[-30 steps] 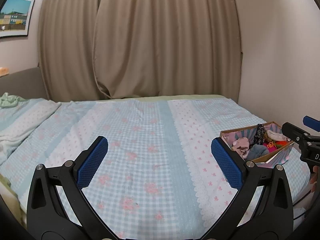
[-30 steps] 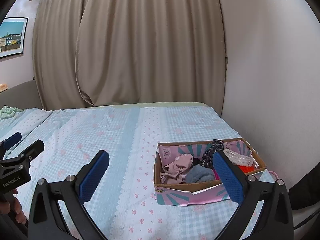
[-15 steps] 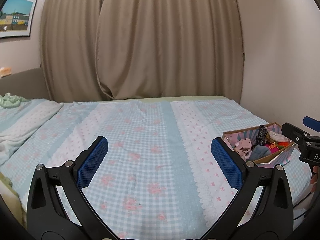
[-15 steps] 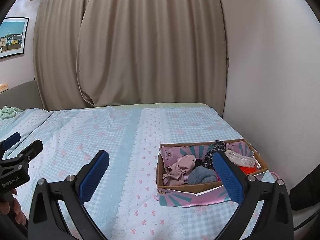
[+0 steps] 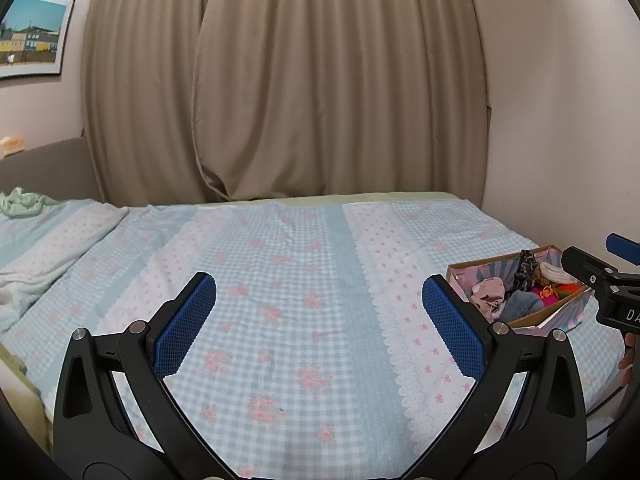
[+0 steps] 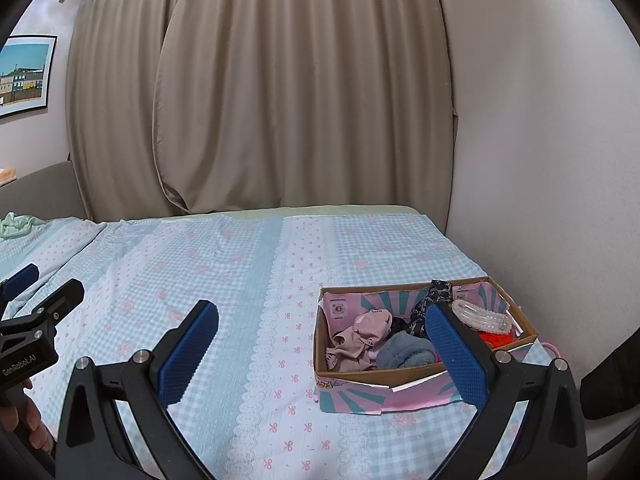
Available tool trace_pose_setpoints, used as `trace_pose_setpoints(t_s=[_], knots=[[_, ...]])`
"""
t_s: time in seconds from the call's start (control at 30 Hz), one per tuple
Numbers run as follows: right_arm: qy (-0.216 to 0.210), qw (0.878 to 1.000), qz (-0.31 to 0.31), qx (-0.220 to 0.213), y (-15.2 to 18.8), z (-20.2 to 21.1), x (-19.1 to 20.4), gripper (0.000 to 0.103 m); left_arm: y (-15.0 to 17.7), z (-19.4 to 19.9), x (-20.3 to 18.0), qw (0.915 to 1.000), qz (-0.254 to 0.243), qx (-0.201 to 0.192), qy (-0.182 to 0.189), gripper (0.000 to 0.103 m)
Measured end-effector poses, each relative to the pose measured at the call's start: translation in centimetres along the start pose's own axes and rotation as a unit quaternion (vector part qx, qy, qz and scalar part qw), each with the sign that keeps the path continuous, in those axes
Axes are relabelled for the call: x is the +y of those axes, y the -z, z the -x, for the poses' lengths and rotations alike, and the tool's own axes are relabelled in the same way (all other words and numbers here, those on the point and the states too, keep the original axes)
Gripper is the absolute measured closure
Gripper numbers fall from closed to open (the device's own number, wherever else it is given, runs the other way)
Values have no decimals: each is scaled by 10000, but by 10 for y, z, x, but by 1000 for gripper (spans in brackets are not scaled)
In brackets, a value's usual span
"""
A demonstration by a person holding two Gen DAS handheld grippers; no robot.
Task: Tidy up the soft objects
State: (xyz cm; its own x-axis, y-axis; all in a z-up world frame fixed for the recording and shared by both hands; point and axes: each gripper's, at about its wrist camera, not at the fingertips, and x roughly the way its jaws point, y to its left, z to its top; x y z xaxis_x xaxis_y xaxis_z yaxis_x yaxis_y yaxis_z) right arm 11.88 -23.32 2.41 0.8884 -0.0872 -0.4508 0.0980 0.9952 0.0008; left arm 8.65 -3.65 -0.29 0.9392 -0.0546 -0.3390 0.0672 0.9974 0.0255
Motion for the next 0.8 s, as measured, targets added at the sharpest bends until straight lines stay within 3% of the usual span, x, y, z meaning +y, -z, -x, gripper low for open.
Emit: trace_pose_setpoints(t_s=[0.8], knots=[[20,10000,-74,-26,1,1,0,0,-1,10,-10,9993,-234,-233,-186,0]])
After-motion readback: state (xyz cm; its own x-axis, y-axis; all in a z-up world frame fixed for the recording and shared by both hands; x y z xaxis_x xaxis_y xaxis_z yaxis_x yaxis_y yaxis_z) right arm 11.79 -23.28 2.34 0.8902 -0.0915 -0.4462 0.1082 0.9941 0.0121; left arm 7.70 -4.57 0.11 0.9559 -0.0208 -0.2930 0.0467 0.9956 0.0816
